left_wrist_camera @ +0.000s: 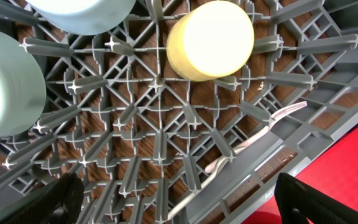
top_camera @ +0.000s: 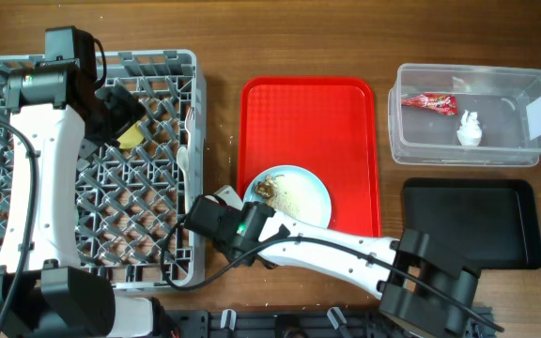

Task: Sort waste into correct bins and load items into the dishwasher rack
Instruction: 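Move the right gripper to the light blue plate and grip its rim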

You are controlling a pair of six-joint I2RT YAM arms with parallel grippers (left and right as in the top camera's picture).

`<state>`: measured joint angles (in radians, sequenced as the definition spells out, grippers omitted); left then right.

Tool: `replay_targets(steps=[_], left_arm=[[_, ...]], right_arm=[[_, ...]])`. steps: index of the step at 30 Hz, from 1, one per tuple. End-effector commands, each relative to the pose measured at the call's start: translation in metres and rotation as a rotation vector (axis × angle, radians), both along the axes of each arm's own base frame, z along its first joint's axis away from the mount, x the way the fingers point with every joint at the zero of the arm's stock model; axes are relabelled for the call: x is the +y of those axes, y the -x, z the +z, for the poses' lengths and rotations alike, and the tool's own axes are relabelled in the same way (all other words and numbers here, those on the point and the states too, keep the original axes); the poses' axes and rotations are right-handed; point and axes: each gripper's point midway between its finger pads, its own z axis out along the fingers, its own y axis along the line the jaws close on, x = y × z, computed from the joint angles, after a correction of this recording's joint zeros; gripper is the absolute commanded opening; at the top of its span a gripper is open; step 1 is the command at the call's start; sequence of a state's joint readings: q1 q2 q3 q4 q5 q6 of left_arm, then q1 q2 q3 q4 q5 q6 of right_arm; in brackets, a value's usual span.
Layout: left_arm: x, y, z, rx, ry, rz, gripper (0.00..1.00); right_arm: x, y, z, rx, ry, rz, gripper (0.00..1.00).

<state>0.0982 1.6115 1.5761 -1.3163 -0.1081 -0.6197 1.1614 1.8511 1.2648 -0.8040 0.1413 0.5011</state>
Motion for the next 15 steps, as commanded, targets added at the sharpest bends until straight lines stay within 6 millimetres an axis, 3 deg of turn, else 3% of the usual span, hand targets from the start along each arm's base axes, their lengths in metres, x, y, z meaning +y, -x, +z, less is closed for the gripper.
replay_targets(steps=[1,6,9,15], left_arm=[[0.004,0.001,-0.002,0.005,-0.012,0.025,1.00],[0.004,0.001,-0.002,0.005,-0.012,0.025,1.00],[0.004,0.001,-0.002,0.005,-0.012,0.025,1.00],[0.004,0.001,-0.002,0.005,-0.012,0.025,1.00]], right_arm=[[-0.007,-0.011,-0.008,-0.044,0.041,-0.038,0.37],[-0.008,-0.013,-0.026,-0.043,0.068,-0.019,0.34],[-0.021,-0.021,-0.040,-0.078,0.148,-0.031,0.31],[-0.053,-0.060,-0.045,-0.075,0.181,-0.175,0.19]])
